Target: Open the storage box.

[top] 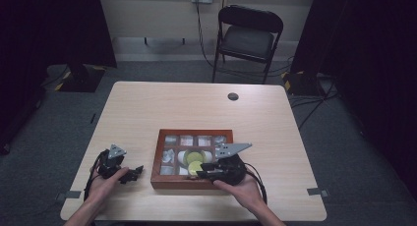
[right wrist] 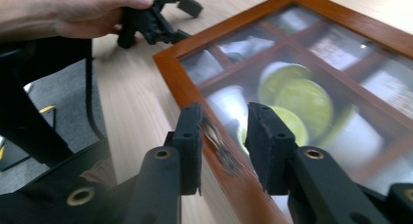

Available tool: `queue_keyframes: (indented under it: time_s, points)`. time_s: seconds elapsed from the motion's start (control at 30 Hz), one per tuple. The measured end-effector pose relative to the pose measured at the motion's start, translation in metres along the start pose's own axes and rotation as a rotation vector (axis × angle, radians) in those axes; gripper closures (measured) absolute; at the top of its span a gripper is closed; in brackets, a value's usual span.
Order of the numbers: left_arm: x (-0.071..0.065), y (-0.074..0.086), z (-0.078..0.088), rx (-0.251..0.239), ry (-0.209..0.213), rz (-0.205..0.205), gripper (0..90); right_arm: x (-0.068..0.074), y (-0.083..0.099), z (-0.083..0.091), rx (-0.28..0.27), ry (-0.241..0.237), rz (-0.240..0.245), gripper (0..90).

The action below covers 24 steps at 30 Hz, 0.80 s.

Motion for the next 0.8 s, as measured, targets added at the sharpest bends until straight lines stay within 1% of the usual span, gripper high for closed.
queue_keyframes:
  time_s: [0.03, 0.07, 0.13, 0.2, 0.23, 0.3, 0.37, 0.4, 0.53, 0.63, 0.73, 0.8]
  points:
    - [0.000, 0.000, 0.000, 0.000, 0.000, 0.000, 0.0, 0.001, -0.001, -0.004, 0.007, -0.011, 0.007, 69.5]
    - [0.000, 0.000, 0.000, 0.001, 0.001, 0.001, 0.0, 0.004, 0.000, -0.011, 0.026, -0.025, 0.014, 70.6]
    - [0.000, 0.000, 0.000, 0.000, 0.000, 0.000, 0.0, 0.004, 0.001, -0.015, 0.031, -0.030, 0.020, 71.1]
    - [0.000, 0.000, 0.000, 0.000, 0.000, 0.000, 0.0, 0.005, 0.006, -0.027, 0.056, -0.043, 0.028, 73.8]
    - [0.000, 0.000, 0.000, 0.000, 0.000, 0.000, 0.0, 0.005, 0.006, -0.027, 0.056, -0.043, 0.028, 73.8]
    - [0.000, 0.000, 0.000, 0.000, -0.001, 0.002, 0.0, 0.005, 0.009, -0.031, 0.079, -0.043, 0.039, 74.6]
    - [0.001, 0.000, 0.000, 0.002, -0.004, -0.009, 0.0, 0.004, 0.008, -0.032, 0.070, -0.036, 0.038, 74.9]
    - [0.001, 0.000, 0.000, 0.001, -0.004, -0.009, 0.0, 0.001, 0.008, -0.032, 0.067, -0.025, 0.038, 74.8]
    - [0.001, 0.000, 0.000, 0.001, -0.006, -0.009, 0.0, -0.001, 0.011, -0.033, 0.078, -0.024, 0.039, 75.9]
    - [0.001, 0.000, 0.000, 0.001, -0.004, -0.009, 0.0, -0.002, 0.012, -0.035, 0.088, -0.020, 0.052, 80.0]
    - [0.001, 0.000, 0.000, 0.001, -0.004, -0.009, 0.0, -0.003, 0.013, -0.036, 0.090, -0.027, 0.059, 80.2]
    - [0.001, 0.000, 0.000, 0.002, -0.004, -0.010, 0.0, -0.003, 0.014, -0.037, 0.098, -0.024, 0.074, 79.8]
Point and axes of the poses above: each handheld gripper's, and its own axes: z roughly backward along the jaws, y roughly out of its underside, x roughly to its left, the point moved 10 cm from there along -z, roughly forward along the jaws, and after that the axes turned 10 degrees about -y, right-handed, at the moved point
